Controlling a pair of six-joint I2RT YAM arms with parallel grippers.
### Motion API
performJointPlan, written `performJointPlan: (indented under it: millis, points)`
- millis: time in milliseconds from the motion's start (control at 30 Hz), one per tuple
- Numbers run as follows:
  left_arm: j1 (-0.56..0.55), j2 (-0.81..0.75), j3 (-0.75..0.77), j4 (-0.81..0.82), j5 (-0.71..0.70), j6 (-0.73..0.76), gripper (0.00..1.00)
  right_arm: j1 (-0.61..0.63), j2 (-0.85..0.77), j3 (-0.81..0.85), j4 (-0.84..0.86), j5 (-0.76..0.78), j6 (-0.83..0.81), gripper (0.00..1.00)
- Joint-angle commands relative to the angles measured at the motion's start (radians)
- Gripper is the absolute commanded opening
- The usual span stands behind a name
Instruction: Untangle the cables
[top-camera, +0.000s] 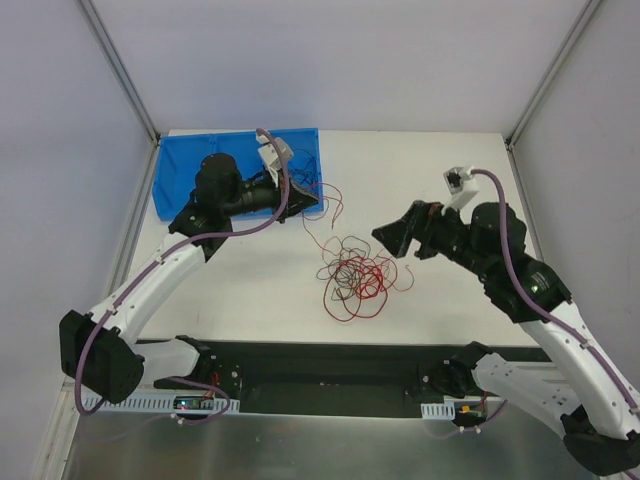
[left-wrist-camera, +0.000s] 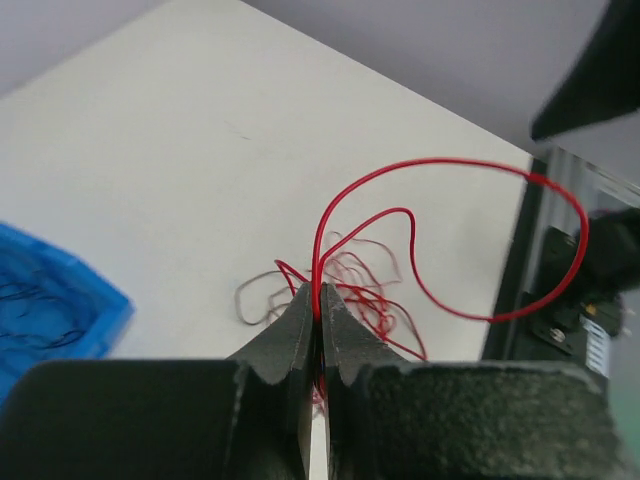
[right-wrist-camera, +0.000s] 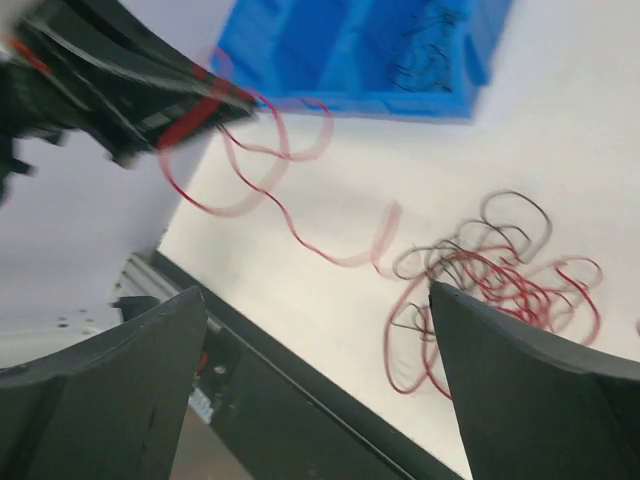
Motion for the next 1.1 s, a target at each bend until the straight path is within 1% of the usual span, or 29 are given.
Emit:
performJointPlan:
  millis: [0, 133, 167, 233, 267, 367, 433, 500, 533, 600, 733, 800, 867, 900, 1000, 1067]
  points:
    - [0.021, -0.076, -0.024, -0.035, -0.354, 0.078, 0.0, -0.002, -0.098, -0.193, -0.119, 0.121, -0.07, 0.96]
    - [0.046, -0.098, -0.047, -0.043, -0.567, 0.078, 0.0, -0.004, -0.153, -0.317, -0.175, 0.139, -0.082, 0.96]
    - [0.067, -0.101, -0.049, -0.045, -0.578, 0.081, 0.0, -0.004, -0.182, -0.344, -0.169, 0.139, -0.072, 0.96]
    - [0.121, -0.093, -0.023, -0.051, -0.537, 0.09, 0.0, -0.002, -0.248, -0.422, -0.111, 0.121, -0.049, 0.98]
    - [0.136, -0.092, -0.004, -0.064, -0.54, 0.093, 0.0, -0.004, -0.275, -0.446, -0.088, 0.101, -0.046, 0.99]
    - [0.153, -0.049, 0.091, -0.094, -0.541, 0.112, 0.0, -0.004, -0.34, -0.493, -0.068, 0.093, -0.053, 0.99]
    - [0.161, -0.005, 0.164, -0.121, -0.564, 0.129, 0.0, -0.004, -0.371, -0.508, -0.076, 0.091, -0.079, 1.0]
    - [0.178, 0.037, 0.206, -0.124, -0.607, 0.129, 0.0, -0.007, -0.4, -0.516, -0.094, 0.11, -0.096, 1.0]
    - [0.187, 0.055, 0.223, -0.124, -0.624, 0.129, 0.0, -0.007, -0.418, -0.522, -0.103, 0.12, -0.096, 0.97]
    - [0.219, 0.092, 0.255, -0.123, -0.65, 0.159, 0.0, -0.008, -0.463, -0.532, -0.111, 0.124, -0.104, 0.96]
    - [0.297, 0.161, 0.307, -0.123, -0.699, 0.162, 0.0, -0.007, -0.545, -0.571, -0.117, 0.139, -0.095, 0.96]
    - [0.346, 0.193, 0.339, -0.121, -0.677, 0.146, 0.0, -0.008, -0.585, -0.588, -0.114, 0.139, -0.084, 0.96]
    - [0.392, 0.251, 0.387, -0.126, -0.602, 0.141, 0.0, -0.008, -0.616, -0.597, -0.114, 0.139, -0.073, 0.96]
    - [0.414, 0.273, 0.411, -0.13, -0.554, 0.108, 0.0, -0.008, -0.627, -0.598, -0.116, 0.139, -0.072, 0.96]
    - [0.448, 0.359, 0.467, -0.134, -0.442, 0.046, 0.0, -0.007, -0.636, -0.594, -0.111, 0.139, -0.07, 0.96]
    - [0.448, 0.399, 0.49, -0.134, -0.399, 0.021, 0.0, -0.008, -0.635, -0.588, -0.11, 0.139, -0.073, 0.96]
